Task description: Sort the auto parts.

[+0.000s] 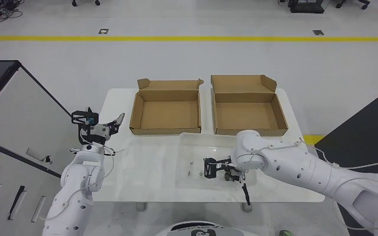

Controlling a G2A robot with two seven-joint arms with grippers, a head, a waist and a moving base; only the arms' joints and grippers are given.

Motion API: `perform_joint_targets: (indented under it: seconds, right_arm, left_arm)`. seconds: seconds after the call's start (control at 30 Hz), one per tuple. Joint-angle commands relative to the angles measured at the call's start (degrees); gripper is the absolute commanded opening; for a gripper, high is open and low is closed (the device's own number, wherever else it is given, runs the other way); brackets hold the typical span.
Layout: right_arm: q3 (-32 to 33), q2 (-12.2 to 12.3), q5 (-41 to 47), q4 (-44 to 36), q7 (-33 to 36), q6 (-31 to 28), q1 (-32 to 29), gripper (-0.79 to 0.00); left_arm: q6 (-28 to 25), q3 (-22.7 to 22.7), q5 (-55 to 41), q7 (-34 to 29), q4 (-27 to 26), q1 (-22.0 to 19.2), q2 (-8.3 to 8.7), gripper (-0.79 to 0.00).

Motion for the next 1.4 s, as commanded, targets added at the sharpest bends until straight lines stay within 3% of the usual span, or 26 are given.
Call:
perform_joint_targets:
  seconds: [0.0,0.37,0.9,1.37]
  right_arm:
    - [0.29,-0.03,-0.16,-0.27,-0.06,0.11,-0.06,-0.785]
    - [5.68,1.63,3.1,-5.22,2.2,2.14,1.12,-0.785]
    - [15.22,8.27,13.58,-17.24,7.83,7.76,5.26,-0.785]
    - [15.22,8.27,13.58,-17.24,7.83,7.76,5.26,-0.785]
  left_arm:
    - [0.0,0.0,0.0,0.0,0.0,0.0,0.0,0.0]
    - [0.0,0.0,0.0,0.0,0.0,0.0,0.0,0.0]
    - [0.0,0.0,0.0,0.0,0.0,0.0,0.0,0.0]
    - [0.0,0.0,0.0,0.0,0.0,0.0,0.0,0.0]
